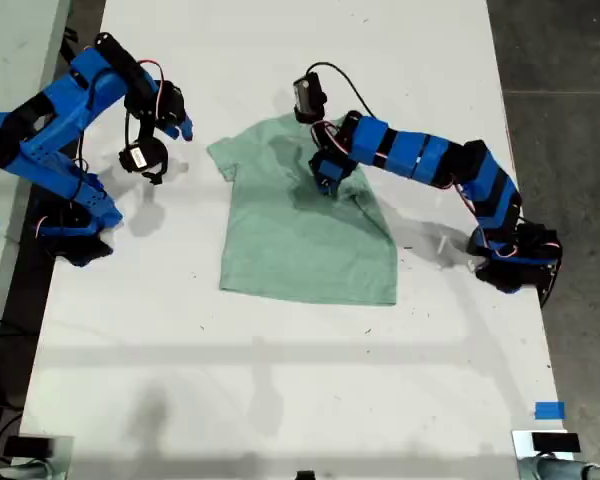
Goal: Fold tshirt
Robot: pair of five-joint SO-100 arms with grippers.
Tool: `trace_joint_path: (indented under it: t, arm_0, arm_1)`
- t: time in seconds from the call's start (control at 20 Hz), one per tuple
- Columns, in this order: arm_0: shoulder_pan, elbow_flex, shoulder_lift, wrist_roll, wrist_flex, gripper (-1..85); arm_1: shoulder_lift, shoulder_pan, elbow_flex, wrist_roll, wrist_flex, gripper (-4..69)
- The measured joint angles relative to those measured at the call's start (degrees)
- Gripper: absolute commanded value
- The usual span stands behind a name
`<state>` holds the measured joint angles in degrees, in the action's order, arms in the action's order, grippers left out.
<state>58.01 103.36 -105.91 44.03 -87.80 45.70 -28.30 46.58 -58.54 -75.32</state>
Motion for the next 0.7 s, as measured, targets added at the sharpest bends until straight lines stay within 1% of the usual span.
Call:
trace_joint_path:
  t: [0.15, 0.25, 0.35, 0.4, 0.5, 0.55, 0.7]
  arm_0:
    - [-0.2, 0.1, 0.5, -0.4, 0.4, 9.2]
    - [-0.3, 0.1, 0.5, -0.5, 0.4, 9.0]
    - [-0.2, -0.1, 0.6, -0.5, 0.3, 8.6]
    - [-0.2, -0.7, 1.2, -0.5, -0.6, 9.9]
    - [-0.2, -3.9, 3.3, -0.5, -3.5, 16.6]
    - [-0.2, -6.3, 5.3, -0.5, -4.7, 23.5]
    - [-0.9, -12.7, 6.9, -1.1, -7.1, 28.9]
  arm_1:
    - [0.6, 0.7, -0.1, -0.9, -0.3, 25.6]
    - [4.1, 0.9, 0.0, -1.3, -4.9, 25.1]
    - [12.2, 0.0, 0.0, -2.9, -11.3, 24.3]
    - [16.9, -1.0, -0.1, -4.0, -14.2, 23.8]
    - [26.1, -3.1, 2.0, -5.5, -17.9, 22.5]
    - [31.1, -4.2, 6.0, -5.8, -18.2, 21.7]
    - [43.3, -6.2, 18.8, -5.8, -18.2, 19.8]
